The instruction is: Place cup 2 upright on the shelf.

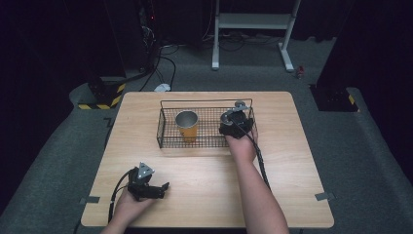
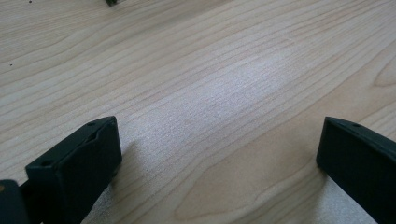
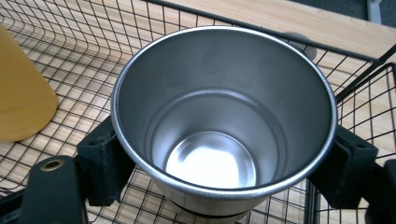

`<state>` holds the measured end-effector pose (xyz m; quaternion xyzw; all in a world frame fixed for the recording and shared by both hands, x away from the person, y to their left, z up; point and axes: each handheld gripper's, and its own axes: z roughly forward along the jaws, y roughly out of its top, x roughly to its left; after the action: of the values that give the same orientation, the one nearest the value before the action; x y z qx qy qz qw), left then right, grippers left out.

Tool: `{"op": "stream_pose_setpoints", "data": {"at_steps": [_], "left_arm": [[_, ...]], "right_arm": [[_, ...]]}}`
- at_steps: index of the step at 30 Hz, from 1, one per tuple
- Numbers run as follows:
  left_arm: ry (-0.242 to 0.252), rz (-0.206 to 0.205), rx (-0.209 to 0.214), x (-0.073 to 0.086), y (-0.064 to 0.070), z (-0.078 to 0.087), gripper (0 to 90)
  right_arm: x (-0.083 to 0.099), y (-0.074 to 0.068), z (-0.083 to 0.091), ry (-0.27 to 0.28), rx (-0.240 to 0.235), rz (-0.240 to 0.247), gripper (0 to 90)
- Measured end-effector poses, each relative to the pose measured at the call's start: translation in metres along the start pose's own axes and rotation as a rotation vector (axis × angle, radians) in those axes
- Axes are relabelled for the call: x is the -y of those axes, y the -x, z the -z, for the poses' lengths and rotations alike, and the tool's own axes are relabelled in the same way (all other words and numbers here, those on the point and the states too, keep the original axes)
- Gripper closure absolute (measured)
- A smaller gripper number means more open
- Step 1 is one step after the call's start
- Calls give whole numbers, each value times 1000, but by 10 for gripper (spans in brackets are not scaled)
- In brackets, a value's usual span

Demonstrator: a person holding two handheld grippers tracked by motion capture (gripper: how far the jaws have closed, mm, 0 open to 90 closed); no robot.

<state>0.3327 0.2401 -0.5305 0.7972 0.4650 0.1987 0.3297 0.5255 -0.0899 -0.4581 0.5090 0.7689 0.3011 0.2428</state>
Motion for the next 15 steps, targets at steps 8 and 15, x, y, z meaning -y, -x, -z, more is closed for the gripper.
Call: {"op": "stream_pose_setpoints", "data": {"at_steps": [8, 15], "left_arm": [[0, 0, 0, 0, 0, 0, 4], [2, 1, 1, 0, 0, 0, 3]], "right_arm": [[2, 1, -6, -29, -14, 0, 183], [3, 0, -9, -60, -25, -4, 184]]}}
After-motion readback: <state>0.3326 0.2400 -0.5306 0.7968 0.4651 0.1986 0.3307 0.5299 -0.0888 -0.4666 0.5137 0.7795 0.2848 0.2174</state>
